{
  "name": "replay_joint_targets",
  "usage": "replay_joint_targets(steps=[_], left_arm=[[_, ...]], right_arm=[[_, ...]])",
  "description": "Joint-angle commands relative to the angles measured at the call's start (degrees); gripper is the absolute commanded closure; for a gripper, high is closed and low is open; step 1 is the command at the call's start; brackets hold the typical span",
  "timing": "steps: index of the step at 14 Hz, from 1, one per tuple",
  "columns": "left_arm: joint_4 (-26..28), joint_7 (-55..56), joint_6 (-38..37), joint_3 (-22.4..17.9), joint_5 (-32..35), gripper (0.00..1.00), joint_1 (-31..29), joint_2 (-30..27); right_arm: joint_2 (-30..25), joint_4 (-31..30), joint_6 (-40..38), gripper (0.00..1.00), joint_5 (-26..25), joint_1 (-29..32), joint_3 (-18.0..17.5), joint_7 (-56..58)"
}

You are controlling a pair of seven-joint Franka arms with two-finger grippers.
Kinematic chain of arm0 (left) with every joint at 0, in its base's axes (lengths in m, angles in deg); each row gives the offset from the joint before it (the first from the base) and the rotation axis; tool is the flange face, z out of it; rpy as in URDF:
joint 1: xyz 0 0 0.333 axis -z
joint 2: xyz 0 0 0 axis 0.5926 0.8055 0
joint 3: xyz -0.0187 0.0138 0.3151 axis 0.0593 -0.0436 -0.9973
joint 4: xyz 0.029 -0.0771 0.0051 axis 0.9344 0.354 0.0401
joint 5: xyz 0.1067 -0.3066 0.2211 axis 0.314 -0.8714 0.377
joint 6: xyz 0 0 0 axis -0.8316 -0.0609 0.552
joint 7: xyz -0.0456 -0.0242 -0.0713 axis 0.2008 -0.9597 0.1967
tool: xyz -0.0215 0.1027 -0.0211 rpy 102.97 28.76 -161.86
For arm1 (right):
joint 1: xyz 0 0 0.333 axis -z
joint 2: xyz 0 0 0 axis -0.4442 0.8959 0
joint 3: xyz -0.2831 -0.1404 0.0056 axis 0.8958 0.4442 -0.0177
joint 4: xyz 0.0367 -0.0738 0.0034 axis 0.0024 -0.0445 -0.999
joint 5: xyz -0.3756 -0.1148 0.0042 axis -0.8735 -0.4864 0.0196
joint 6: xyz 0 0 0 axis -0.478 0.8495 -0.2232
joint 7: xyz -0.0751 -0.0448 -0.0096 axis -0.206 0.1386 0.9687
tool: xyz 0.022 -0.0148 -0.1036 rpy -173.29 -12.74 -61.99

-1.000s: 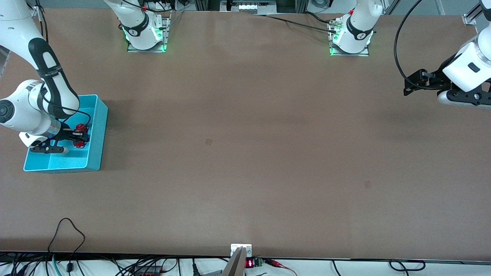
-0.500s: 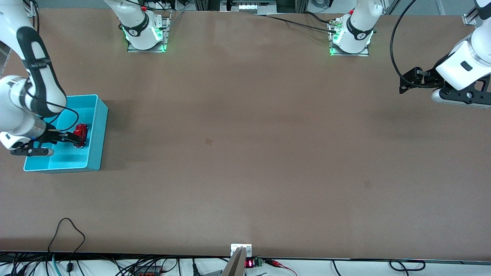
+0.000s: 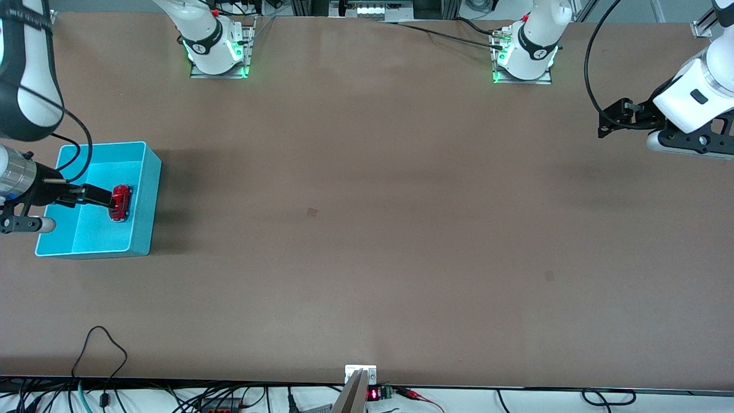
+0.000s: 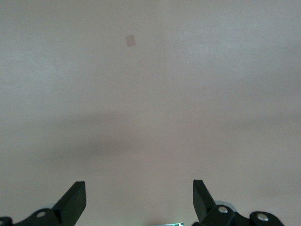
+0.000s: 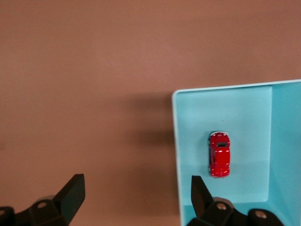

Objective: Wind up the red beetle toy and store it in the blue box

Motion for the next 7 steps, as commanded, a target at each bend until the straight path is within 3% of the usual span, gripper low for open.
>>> replay_joint_targets(steps=[1, 3, 5, 7], left_arm=[[-0.89, -0.61, -1.14, 0.29, -0.62, 0.00, -0.56, -0.25], [-0.98, -0.61, -1.14, 0.29, -0.62, 0.00, -0.56, -0.25], [-0.89, -0.61, -1.14, 0.29, -0.62, 0.00, -0.56, -0.25], [-0.98, -0.61, -1.14, 0.20, -0.62, 0.00, -0.56, -0.25]], right_arm=[[-0.90, 7.24, -8.37, 0.00, 0.01, -2.86, 0.43, -4.67], [-3.19, 7.43, -8.14, 0.00, -0.87, -3.66, 1.04, -5.29], [-4.16, 7.16, -8.04, 0.00, -0.52, -3.66, 4.10, -4.33], [-6.26, 6.72, -11.71, 0.00, -1.04, -3.49, 4.12, -5.38]])
